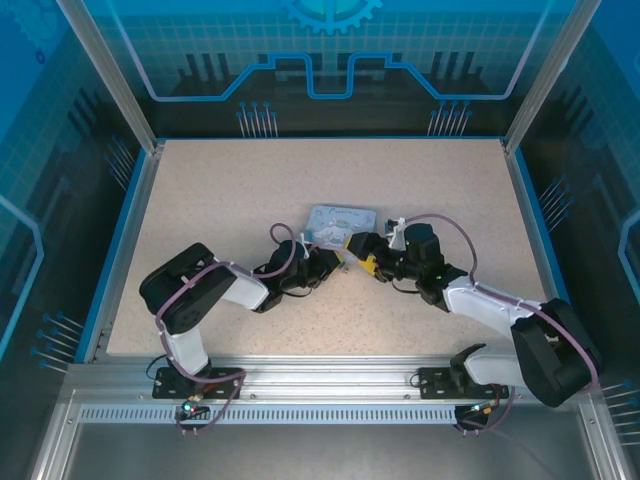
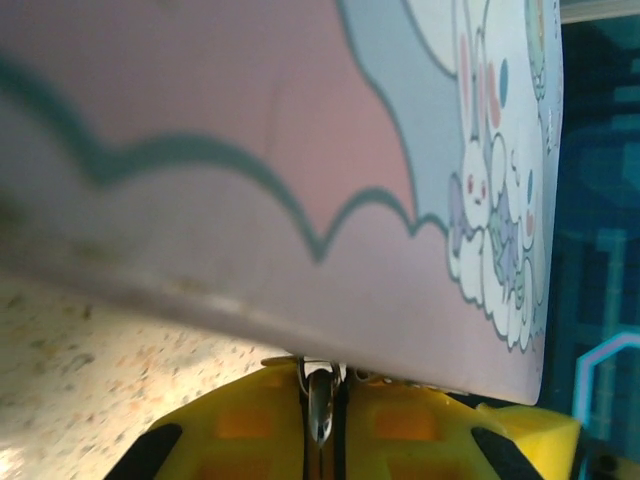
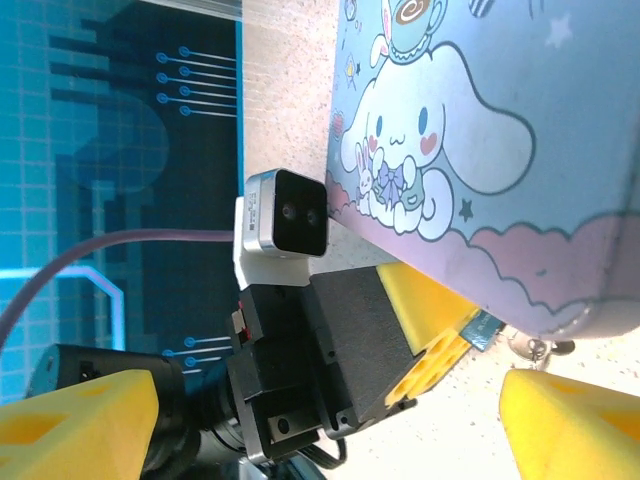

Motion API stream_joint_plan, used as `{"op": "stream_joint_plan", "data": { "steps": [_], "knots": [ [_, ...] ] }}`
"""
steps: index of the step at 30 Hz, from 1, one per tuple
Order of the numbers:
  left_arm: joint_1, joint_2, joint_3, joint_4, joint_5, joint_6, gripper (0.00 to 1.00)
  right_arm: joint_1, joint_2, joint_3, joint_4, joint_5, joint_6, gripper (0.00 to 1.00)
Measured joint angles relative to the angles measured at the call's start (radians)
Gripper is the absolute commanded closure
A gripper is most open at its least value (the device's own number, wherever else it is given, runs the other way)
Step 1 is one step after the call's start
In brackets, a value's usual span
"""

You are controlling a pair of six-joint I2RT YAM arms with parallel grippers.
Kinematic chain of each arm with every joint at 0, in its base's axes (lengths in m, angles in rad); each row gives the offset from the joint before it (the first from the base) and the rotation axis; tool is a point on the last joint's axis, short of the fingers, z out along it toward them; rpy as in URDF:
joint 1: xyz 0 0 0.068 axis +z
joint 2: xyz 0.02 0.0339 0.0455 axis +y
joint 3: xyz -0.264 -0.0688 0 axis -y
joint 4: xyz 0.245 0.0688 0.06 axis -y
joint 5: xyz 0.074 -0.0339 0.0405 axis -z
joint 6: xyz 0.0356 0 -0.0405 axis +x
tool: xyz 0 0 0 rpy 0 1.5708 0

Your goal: Unlock a padlock with a key

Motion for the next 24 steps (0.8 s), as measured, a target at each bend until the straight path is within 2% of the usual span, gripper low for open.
{"op": "stream_joint_plan", "data": {
  "steps": [5,10,14,19,24],
  "knots": [
    [0.000,-0.051,0.026,-0.170,0.016,0.093,1.00,-0.002,0.005,0.000,-0.078,-0.002,-0.052,0.12],
    [0.000,-0.093,0.068,-0.321,0.029,0.160,1.00,-0.002,0.026,0.013,-0.142,0.000,-0.126,0.17],
    [0.000,-0.098,0.108,-0.412,0.040,0.188,1.00,-0.001,0.023,0.060,-0.248,0.019,-0.255,0.30],
    [0.000,-0.098,0.156,-0.497,0.065,0.202,1.00,0.016,-0.011,0.118,-0.387,0.063,-0.437,0.52],
    [0.001,-0.097,0.197,-0.558,0.094,0.201,1.00,0.092,-0.015,0.163,-0.496,0.151,-0.587,0.56]
  ]
}}
